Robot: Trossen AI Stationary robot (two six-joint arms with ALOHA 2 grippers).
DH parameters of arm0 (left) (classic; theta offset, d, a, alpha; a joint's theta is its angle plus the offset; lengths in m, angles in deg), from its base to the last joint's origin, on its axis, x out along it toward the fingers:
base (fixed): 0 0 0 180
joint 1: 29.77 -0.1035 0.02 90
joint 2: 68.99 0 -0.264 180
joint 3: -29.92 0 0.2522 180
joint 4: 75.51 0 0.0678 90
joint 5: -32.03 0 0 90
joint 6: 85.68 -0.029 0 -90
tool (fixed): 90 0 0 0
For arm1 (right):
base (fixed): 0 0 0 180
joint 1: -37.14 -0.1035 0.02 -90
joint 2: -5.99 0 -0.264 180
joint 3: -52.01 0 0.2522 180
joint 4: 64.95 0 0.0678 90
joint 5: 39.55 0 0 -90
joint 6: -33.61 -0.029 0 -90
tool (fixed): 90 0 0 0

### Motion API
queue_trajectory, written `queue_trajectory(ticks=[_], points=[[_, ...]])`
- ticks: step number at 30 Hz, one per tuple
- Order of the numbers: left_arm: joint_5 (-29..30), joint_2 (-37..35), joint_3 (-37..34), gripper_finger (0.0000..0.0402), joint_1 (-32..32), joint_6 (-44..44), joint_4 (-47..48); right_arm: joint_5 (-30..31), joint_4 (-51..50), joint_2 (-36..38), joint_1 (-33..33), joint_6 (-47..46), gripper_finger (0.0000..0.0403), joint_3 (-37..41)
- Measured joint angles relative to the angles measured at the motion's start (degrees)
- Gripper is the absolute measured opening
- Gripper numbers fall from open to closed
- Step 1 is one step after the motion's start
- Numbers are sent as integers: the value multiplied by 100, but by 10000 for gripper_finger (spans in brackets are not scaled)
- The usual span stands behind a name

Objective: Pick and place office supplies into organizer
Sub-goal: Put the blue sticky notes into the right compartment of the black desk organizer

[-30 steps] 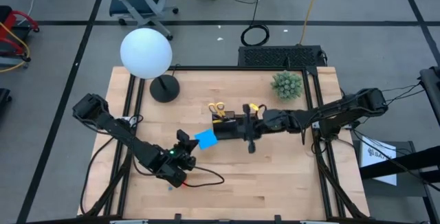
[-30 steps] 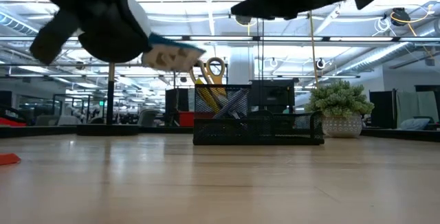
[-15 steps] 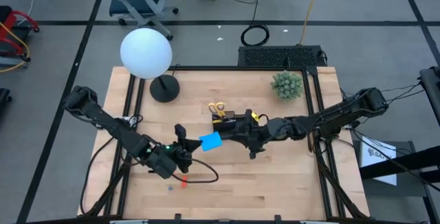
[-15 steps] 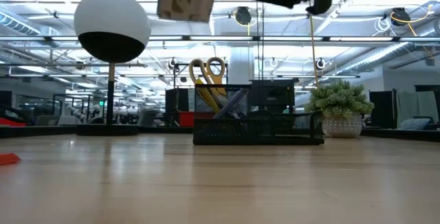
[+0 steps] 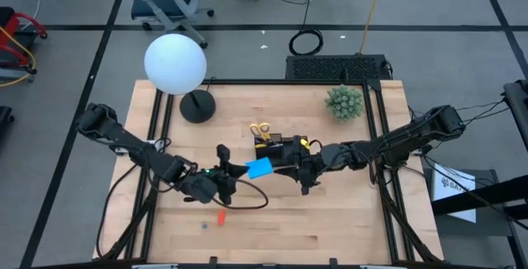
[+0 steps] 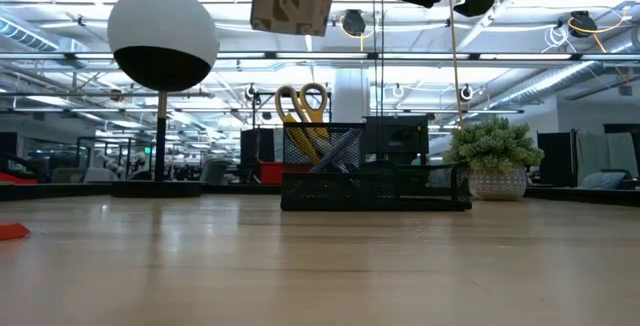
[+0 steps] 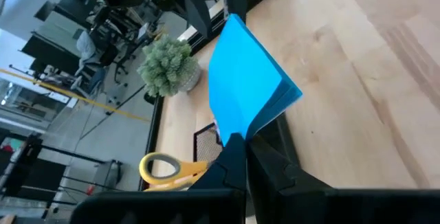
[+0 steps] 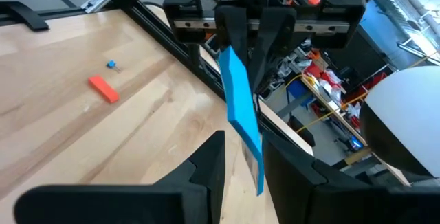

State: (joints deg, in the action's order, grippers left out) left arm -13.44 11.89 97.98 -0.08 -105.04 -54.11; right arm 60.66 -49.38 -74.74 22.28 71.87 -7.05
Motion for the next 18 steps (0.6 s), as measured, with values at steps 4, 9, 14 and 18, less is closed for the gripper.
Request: queue_trajectory(ticks=[4, 9, 14, 18], points=[[-127, 0, 0, 0, -22, -117, -79, 0, 48, 0, 0, 4, 91, 0], [-309, 0, 0, 0, -116, -154, -241, 0, 84, 0, 0, 0, 91, 0], [-422, 0, 0, 0, -173, -316, -419, -2, 84, 0, 0, -8, 91, 0], [-638, 0, -2, 0, -266, -442, -578, -93, 85, 0, 0, -68, 91, 0]])
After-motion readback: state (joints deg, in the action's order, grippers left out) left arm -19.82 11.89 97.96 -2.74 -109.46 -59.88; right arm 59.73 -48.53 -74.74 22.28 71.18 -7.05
